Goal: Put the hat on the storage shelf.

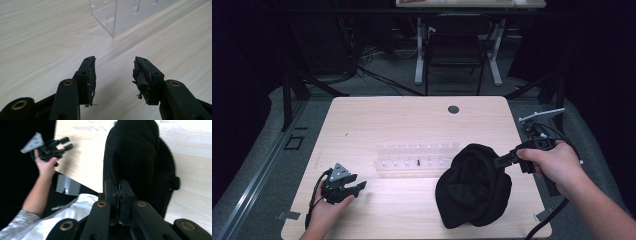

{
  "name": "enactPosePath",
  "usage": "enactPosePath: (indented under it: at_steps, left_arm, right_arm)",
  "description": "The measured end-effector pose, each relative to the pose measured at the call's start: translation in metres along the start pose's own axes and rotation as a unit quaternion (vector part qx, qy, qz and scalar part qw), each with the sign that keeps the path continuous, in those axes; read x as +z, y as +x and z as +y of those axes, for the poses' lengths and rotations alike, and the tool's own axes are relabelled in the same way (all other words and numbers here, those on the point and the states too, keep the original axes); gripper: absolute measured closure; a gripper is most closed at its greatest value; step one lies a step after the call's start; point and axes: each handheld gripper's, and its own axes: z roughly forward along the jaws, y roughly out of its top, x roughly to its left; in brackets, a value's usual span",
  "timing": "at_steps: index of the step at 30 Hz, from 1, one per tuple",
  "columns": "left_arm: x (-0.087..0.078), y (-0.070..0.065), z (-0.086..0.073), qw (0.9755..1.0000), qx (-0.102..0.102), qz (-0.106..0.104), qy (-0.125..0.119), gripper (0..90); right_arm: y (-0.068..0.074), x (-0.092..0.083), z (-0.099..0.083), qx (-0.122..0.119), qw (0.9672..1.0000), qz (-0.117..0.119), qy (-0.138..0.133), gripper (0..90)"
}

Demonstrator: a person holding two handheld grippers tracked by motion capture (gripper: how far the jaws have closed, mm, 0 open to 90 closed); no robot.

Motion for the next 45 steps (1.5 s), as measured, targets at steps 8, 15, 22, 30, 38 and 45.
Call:
enactPosePath:
  at_steps: [8, 15, 22, 30, 38, 45]
  left_arm:
    - [0.000, 0.000, 0.000, 1.0000, 0.000, -0.002, 0.002, 52.4]
    - [0.000, 0.000, 0.000, 1.0000, 0.001, -0.004, 0.002, 51.8]
    - [0.002, -0.001, 0.000, 1.0000, -0.002, -0.001, 0.003, 50.4]
    - [0.002, 0.000, 0.000, 1.0000, -0.002, 0.000, 0.002, 50.0]
    - [0.002, 0.000, 0.000, 1.0000, -0.002, 0.000, 0.001, 49.9]
    - [0.001, 0.001, 0.000, 1.0000, -0.002, -0.003, 0.004, 49.9]
  right_arm:
    - [0.006, -0.018, 0.001, -0.005, 0.9997, 0.013, -0.022, 88.2]
    - [0.004, -0.037, 0.003, -0.004, 0.9979, 0.026, -0.060, 88.3]
    - [0.005, -0.049, 0.007, -0.009, 0.9951, 0.042, -0.090, 88.2]
    - [0.015, -0.055, 0.016, -0.025, 0.9921, 0.053, -0.111, 88.2]
    - [0.026, -0.056, 0.030, -0.037, 0.9887, 0.067, -0.129, 88.2]
    - [0.032, -0.053, 0.042, -0.046, 0.9840, 0.081, -0.152, 88.2]
